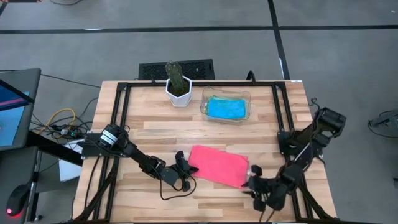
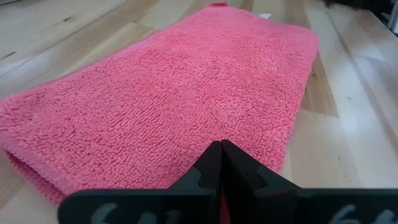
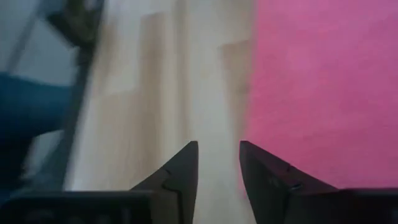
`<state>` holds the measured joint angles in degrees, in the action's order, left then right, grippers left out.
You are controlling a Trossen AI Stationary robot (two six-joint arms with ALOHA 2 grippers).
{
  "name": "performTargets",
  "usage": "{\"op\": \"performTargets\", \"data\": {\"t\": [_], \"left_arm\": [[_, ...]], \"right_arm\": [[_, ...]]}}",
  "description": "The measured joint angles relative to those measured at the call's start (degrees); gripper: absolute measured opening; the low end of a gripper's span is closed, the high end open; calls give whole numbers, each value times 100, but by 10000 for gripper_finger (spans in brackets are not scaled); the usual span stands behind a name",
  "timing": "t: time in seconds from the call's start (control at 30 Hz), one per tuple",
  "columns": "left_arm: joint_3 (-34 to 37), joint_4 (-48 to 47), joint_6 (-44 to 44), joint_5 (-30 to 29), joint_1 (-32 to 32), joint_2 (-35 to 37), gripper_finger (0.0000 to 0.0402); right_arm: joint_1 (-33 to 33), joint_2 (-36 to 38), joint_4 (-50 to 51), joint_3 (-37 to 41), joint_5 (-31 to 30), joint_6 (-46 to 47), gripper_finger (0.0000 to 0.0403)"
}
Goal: Fold microfiber towels
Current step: Fold the pink towel
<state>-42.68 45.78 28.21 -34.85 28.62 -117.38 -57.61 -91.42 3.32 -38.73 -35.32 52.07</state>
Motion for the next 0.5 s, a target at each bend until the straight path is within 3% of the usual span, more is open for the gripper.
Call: {"op": "performTargets", "data": {"t": [0.13, 0.3, 0.5], "left_arm": [[1, 298, 104, 80, -18, 4, 0], [-357, 1462, -631, 1024, -20, 57, 0], [-1829, -277, -1733, 1746, -281, -349, 0]], "right_arm": [[-172, 50, 330, 12, -663, 185, 116], [-199, -116, 356, 12, -611, 485, 103], [-201, -402, 307, 9, -441, 728, 128]]}}
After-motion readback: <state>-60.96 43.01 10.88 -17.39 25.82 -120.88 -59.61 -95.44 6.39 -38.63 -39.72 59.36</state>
